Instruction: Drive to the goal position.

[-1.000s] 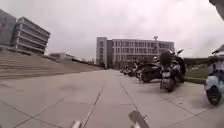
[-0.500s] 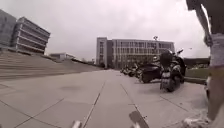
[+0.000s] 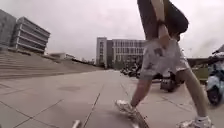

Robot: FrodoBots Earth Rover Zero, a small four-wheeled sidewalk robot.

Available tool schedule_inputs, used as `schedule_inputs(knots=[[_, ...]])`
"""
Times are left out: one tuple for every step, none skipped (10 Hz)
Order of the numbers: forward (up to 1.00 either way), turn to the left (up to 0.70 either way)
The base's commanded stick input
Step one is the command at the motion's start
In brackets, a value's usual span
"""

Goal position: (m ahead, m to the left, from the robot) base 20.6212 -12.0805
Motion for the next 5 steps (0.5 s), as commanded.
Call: schedule_inputs(knots=[[0.07,0.00],[0.07,0.00],[0.07,0.00],[0.07,0.00],[0.07,0.00]])
